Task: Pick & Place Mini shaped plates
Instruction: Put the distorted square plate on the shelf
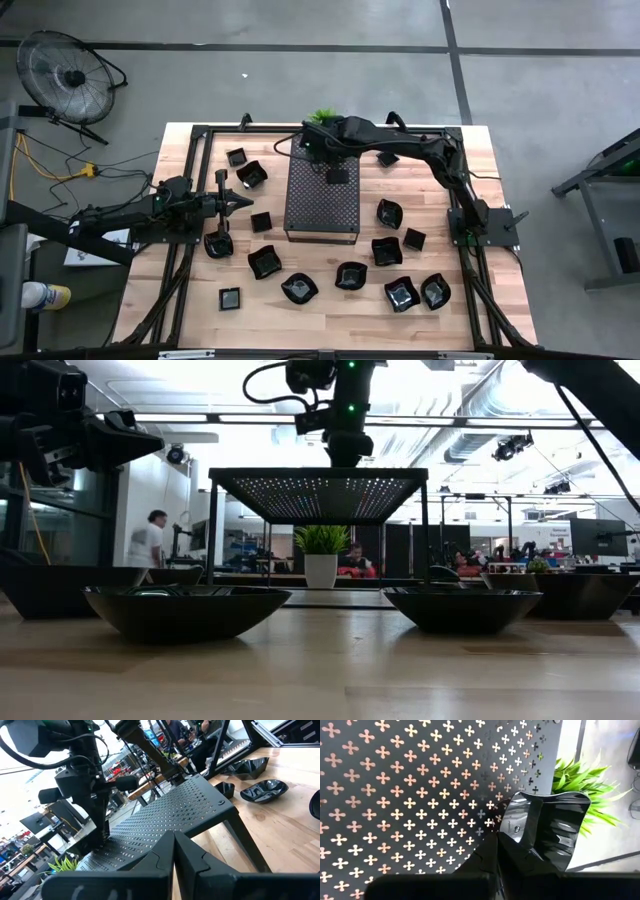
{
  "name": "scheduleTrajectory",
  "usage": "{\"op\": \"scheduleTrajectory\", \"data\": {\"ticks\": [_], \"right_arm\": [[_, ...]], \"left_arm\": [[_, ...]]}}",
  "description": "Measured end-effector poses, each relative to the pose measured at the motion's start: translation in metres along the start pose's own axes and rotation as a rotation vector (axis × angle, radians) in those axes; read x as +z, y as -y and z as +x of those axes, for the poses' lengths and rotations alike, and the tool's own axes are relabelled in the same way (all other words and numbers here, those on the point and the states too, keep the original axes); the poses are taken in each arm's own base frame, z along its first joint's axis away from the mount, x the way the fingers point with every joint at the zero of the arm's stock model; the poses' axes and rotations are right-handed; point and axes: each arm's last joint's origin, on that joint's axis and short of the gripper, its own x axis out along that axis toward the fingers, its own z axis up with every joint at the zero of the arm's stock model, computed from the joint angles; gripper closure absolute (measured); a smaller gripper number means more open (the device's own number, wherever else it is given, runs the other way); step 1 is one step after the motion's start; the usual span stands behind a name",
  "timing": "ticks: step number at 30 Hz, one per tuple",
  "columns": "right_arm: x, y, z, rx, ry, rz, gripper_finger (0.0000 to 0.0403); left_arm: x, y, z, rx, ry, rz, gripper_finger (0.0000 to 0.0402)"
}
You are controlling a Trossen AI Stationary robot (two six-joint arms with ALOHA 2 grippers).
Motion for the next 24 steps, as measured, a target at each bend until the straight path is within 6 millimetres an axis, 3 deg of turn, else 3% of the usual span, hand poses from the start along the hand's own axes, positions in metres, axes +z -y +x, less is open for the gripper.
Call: {"op": "scheduleTrajectory", "data": {"ticks": [24], "right_arm": [[-0.0016,-0.0017,-0.0002,0.045,-0.004,0.01,0.0393]], "left_arm": [[0.0,0.0,0.0,0.0,0.0,0.0,0.04]]}}
